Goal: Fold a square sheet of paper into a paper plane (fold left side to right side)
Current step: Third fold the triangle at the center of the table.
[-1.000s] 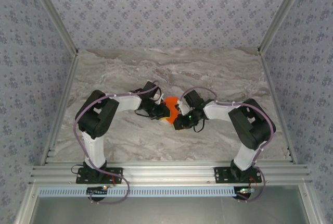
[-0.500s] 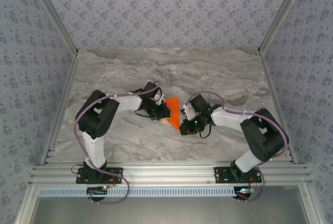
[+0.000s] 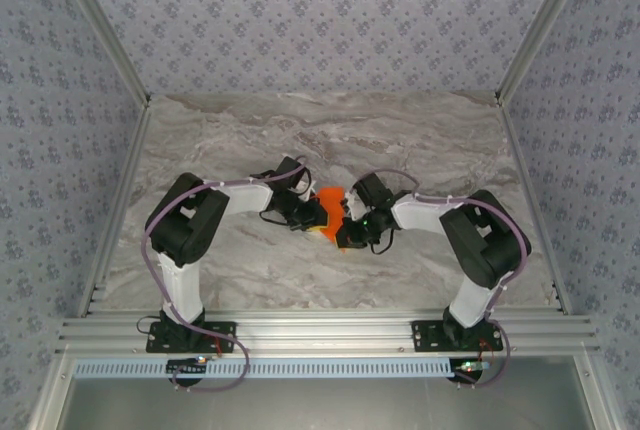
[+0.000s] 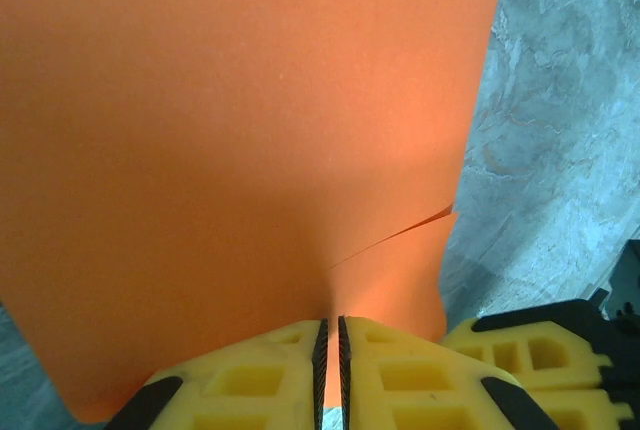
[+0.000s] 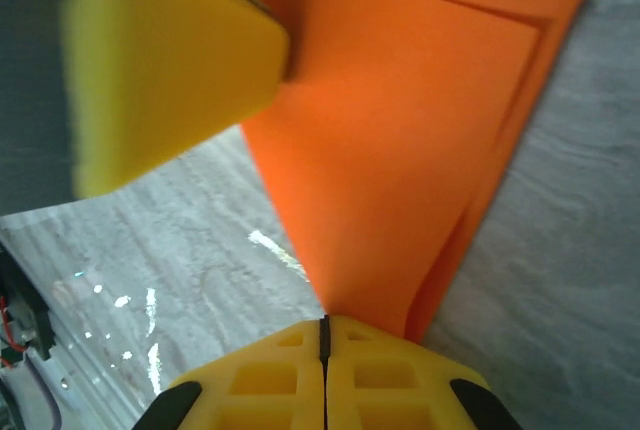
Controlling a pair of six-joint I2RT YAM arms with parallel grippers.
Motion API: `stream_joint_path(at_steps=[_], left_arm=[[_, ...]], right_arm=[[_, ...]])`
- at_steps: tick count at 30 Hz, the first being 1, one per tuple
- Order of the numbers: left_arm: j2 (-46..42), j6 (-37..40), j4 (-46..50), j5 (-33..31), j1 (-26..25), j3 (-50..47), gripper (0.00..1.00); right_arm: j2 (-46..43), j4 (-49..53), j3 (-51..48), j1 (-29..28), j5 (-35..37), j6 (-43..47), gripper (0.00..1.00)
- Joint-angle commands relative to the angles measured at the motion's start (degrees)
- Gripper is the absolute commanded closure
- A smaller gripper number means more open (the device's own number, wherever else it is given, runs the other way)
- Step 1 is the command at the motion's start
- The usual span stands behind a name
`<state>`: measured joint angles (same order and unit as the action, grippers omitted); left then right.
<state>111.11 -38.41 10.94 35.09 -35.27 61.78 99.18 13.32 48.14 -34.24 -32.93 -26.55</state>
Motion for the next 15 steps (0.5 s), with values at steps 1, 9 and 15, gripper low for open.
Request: stream_joint_path(at_steps=[1, 9, 15], left_arm=[[0.39, 1.25, 4.53, -4.94, 0.37, 0.09, 0.86], [-6.43, 1.57, 1.69, -4.94, 0.05, -0.4, 0.81], [-10.79, 0.46, -0.91, -3.87, -2.51, -3.4, 0.86]], right_arm=[[1.09, 2.35, -1.16, 0.06, 3.86, -2.12, 0.96], [2.42, 1.83, -5.53, 1.77, 5.86, -4.67, 1.0], [3.0, 0.86, -6.6, 2.66, 5.73, -4.59, 1.0]])
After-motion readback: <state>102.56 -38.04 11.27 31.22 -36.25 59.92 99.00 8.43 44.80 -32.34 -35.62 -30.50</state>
